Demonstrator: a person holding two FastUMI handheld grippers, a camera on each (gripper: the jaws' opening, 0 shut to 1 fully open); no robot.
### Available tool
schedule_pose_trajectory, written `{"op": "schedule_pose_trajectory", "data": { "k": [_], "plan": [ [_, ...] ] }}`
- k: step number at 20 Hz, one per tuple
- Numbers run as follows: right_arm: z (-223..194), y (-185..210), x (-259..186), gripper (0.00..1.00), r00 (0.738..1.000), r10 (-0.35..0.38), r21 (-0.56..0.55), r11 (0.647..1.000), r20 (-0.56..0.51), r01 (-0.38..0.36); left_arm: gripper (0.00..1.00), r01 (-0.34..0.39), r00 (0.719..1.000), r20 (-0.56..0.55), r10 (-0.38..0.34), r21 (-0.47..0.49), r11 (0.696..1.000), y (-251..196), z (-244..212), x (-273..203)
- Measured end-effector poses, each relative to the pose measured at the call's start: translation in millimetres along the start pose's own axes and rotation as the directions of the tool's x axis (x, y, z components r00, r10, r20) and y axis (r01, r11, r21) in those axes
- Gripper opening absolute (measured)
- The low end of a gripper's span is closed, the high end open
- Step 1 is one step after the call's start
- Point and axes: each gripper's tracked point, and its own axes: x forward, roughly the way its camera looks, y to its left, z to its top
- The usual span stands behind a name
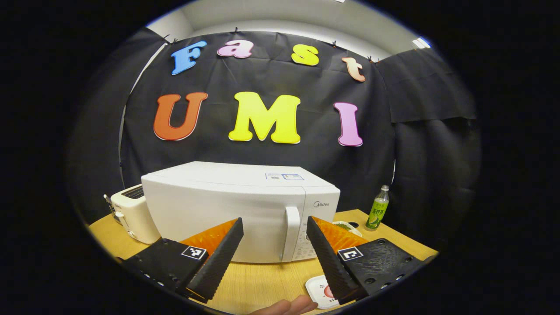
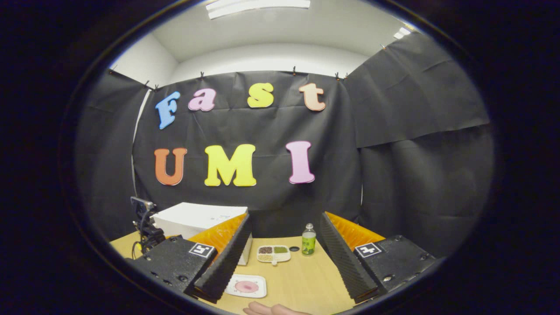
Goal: Open the microwave oven with the left hand, put the food in, and close the microwave oven.
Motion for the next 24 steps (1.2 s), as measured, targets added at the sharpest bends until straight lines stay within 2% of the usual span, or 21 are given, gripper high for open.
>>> {"op": "schedule_pose_trajectory", "data": {
  "k": [1,2,3,4,5,6,8,11,12,13,14,15,16,17,21,24],
  "plan": [
    [3.8,-2.1,-2.7,0.94,1.0,0.001,0.003,1.0,0.001,-0.001,0.93,0.011,1.0,-0.012,-0.011,-0.004,1.0,-7.5,-10.5,9.3],
    [6.9,-4.0,-4.8,1.0,1.0,0.001,0.005,1.0,0.003,-0.001,0.93,0.014,1.0,-0.018,-0.014,-0.015,1.0,-13.0,-18.2,17.6],
    [8.4,-6.9,-6.6,1.0,1.0,0.002,0.004,1.0,0.006,-0.002,0.93,0.011,1.0,-0.022,-0.011,-0.023,1.0,-16.4,-25.2,25.5],
    [9.5,-8.6,-8.8,0.94,1.0,0.001,0.003,1.0,0.007,-0.001,0.93,0.016,0.999,-0.035,-0.017,-0.035,0.999,-20.6,-32.8,33.6],
    [8.7,-9.7,-11.5,0.94,1.0,0.002,-0.001,1.0,0.009,-0.002,0.8,0.039,0.998,-0.05,-0.041,-0.046,0.998,-29.6,-41.4,40.4],
    [9.2,-10.0,-14.3,1.0,1.0,0.007,-0.007,1.0,0.012,-0.007,0.93,0.043,0.997,-0.058,-0.046,-0.048,0.998,-33.3,-45.9,46.4],
    [7.3,-10.0,-18.4,1.0,1.0,0.019,-0.018,1.0,0.015,-0.019,0.93,0.005,0.998,-0.057,-0.007,-0.033,0.999,-22.3,-50.8,58.4],
    [5.3,-12.4,-24.2,1.0,0.999,0.038,-0.019,0.999,0.029,-0.037,0.88,-0.008,0.998,-0.058,0.006,-0.041,0.999,-18.3,-58.7,71.7],
    [5.3,-13.9,-26.6,0.94,0.999,0.04,-0.02,0.999,0.037,-0.039,0.84,-0.024,0.998,-0.05,0.023,-0.027,0.999,-13.0,-58.5,75.1],
    [4.7,-15.8,-27.7,1.0,0.998,0.042,-0.021,0.999,0.045,-0.042,0.83,-0.028,0.999,-0.042,0.027,-0.017,0.999,-12.0,-58.6,77.1],
    [2.7,-16.6,-28.6,0.94,0.998,0.044,-0.018,0.999,0.049,-0.043,0.65,-0.053,0.998,-0.03,0.053,-0.006,0.999,-6.1,-59.2,79.5],
    [-0.1,-17.3,-28.2,1.0,0.998,0.047,-0.011,0.999,0.05,-0.046,0.63,-0.068,0.997,-0.03,0.068,0.004,0.998,-0.7,-58.6,75.8],
    [-2.3,-17.8,-29.2,1.0,0.997,0.052,-0.004,0.999,0.049,-0.052,0.47,-0.078,0.997,-0.024,0.078,0.01,0.997,-1.1,-57.0,78.5],
    [-5.9,-17.9,-27.9,1.0,0.997,0.057,0.001,0.998,0.045,-0.057,0.46,-0.069,0.997,-0.03,0.07,0.017,0.997,-5.8,-58.3,80.5],
    [-18.8,-24.6,-22.8,1.0,0.998,0.05,0.001,0.999,0.026,-0.05,0.18,-0.094,0.994,-0.048,0.095,0.021,0.995,-7.7,-58.9,78.9],
    [-28.4,-28.0,-18.5,1.0,0.999,0.043,0.005,0.999,0.006,-0.044,0.18,-0.083,0.995,-0.056,0.083,0.004,0.997,-8.9,-60.2,76.7]
  ]
}}
